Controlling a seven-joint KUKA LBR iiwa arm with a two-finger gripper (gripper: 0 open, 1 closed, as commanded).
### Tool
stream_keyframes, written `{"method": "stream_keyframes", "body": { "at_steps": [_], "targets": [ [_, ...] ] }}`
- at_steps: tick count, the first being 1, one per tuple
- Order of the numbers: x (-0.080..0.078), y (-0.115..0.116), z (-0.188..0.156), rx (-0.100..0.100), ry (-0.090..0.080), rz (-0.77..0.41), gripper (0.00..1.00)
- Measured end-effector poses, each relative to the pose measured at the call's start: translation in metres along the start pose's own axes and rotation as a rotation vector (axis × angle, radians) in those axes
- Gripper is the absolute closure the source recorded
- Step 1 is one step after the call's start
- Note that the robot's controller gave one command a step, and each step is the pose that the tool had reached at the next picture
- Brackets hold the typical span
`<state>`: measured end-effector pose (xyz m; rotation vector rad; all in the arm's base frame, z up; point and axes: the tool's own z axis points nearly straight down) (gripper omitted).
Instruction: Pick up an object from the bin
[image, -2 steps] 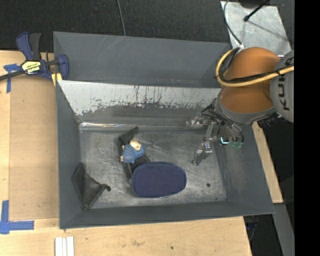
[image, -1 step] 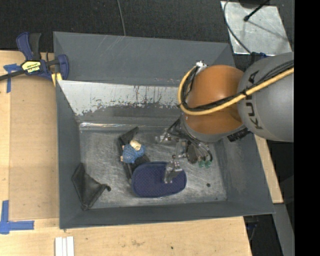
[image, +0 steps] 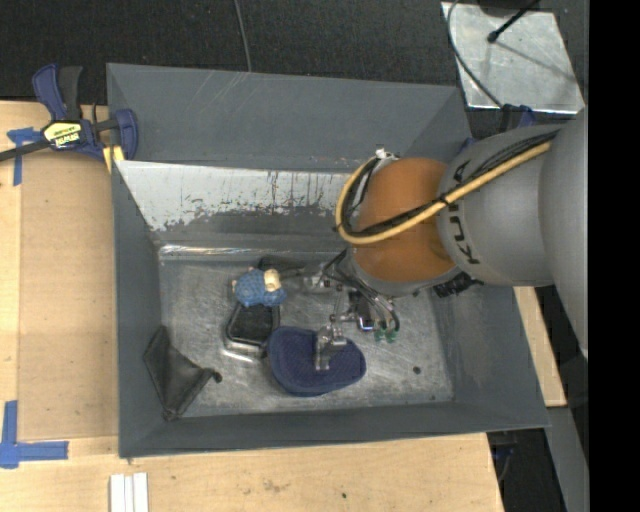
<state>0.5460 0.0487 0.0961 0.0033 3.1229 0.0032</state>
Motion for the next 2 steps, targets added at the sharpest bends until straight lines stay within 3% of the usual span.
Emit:
{"method": "stream_keyframes", "body": {
  "at_steps": [1, 2],
  "targets": [
    [0.005, 0.0, 0.003, 0.002, 0.023, -0.001, 1.0],
    [0.011, -0.012, -0.149, 0.001, 0.007, -0.01, 1.0]
  ]
}}
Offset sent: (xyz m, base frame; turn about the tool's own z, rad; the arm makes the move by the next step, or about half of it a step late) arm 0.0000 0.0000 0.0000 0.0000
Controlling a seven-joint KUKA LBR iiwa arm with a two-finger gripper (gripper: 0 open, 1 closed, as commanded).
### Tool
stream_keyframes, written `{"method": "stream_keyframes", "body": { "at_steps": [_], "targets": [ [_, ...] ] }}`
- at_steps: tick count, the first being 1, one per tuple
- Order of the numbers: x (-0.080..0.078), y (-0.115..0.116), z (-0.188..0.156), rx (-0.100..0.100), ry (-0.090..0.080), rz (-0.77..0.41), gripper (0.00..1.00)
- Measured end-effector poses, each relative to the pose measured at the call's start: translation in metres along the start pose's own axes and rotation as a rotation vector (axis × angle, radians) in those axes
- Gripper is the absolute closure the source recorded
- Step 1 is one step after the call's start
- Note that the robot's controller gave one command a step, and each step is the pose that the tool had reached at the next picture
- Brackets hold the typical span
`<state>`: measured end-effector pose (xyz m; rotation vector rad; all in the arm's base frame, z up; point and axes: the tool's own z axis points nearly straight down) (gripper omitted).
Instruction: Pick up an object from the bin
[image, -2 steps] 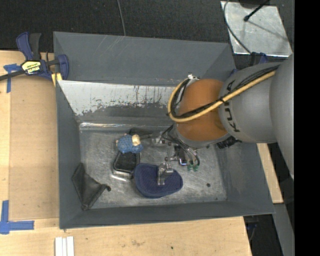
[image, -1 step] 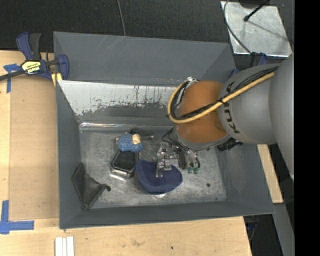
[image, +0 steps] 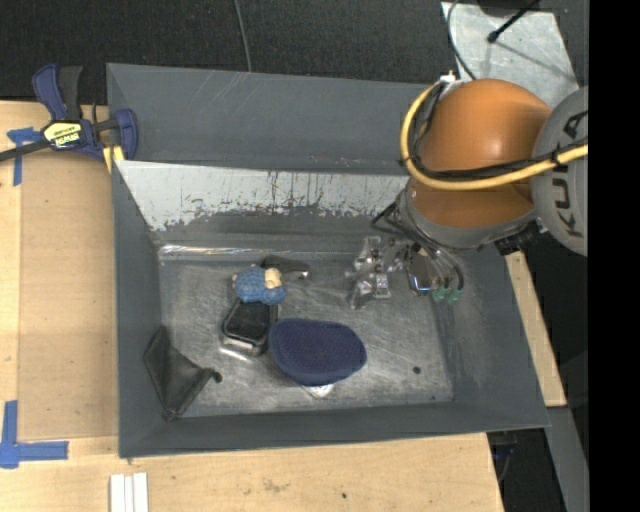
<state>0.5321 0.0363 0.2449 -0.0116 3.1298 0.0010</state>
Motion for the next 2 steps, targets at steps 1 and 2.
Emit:
{"method": "stream_keyframes", "body": {
  "at_steps": [1, 2],
  "targets": [
    [0.001, 0.0, 0.005, 0.001, 0.009, -0.001, 0.0],
    [0.022, 0.045, 0.1, 0.0, 0.018, -0.032, 0.0]
  ]
}}
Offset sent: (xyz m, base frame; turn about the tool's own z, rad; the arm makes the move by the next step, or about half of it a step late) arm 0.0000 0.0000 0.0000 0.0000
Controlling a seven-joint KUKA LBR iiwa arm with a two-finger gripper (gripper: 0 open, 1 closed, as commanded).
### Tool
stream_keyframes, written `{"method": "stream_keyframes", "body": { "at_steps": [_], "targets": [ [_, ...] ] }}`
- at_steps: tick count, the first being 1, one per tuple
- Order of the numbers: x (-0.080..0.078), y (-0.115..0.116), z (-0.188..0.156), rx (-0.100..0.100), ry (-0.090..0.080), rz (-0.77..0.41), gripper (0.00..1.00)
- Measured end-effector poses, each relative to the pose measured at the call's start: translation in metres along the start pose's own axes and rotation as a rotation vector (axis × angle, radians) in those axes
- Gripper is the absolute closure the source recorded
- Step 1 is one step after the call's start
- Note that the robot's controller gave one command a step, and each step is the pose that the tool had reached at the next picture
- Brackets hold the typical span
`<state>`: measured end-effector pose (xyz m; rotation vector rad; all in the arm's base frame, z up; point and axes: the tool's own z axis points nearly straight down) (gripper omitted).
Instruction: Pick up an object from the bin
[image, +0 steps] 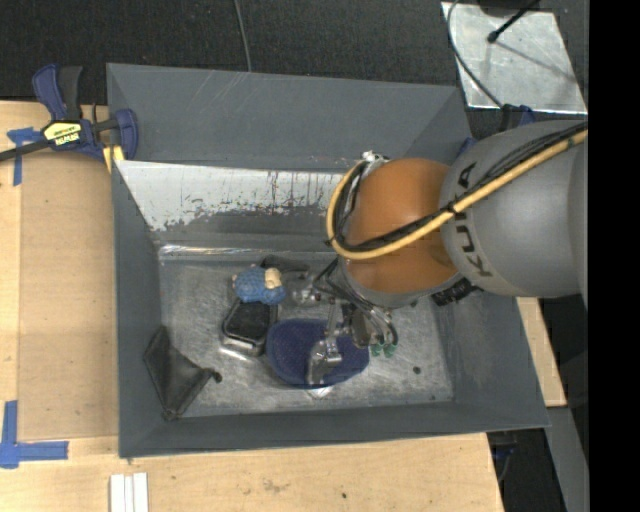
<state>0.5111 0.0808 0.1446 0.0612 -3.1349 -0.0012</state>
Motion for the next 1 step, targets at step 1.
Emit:
{"method": "stream_keyframes", "body": {
  "at_steps": [1],
  "targets": [
    [-0.0353, -0.0095, 0.055, -0.007, -0.008, 0.011, 0.0]
  ]
}}
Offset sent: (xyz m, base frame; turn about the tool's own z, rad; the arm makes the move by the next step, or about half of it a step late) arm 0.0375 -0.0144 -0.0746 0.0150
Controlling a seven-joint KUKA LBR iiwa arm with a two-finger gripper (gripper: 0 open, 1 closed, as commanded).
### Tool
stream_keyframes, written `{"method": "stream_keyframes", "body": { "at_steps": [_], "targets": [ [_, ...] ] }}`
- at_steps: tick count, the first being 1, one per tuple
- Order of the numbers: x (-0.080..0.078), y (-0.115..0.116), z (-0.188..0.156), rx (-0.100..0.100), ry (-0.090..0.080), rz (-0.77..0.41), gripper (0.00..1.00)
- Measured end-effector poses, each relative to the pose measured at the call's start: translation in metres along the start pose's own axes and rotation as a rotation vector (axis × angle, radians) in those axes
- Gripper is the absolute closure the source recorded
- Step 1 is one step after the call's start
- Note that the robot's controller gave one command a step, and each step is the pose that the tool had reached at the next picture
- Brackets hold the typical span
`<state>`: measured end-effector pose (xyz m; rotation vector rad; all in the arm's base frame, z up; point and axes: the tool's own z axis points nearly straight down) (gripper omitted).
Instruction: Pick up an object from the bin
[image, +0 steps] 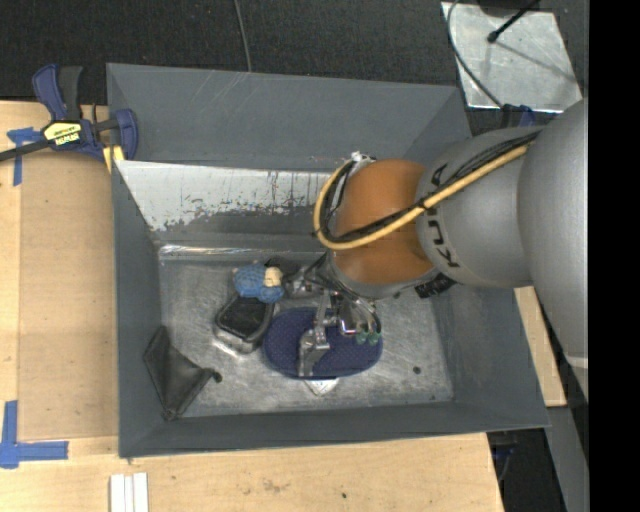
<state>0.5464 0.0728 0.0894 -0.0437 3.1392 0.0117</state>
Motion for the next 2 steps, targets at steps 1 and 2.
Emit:
{"method": "stream_keyframes", "body": {
  "at_steps": [1, 2],
  "targets": [
    [0.001, 0.001, 0.001, -0.001, 0.008, 0.001, 1.0],
    [0.006, -0.006, -0.15, 0.008, -0.007, -0.395, 1.0]
  ]
}}
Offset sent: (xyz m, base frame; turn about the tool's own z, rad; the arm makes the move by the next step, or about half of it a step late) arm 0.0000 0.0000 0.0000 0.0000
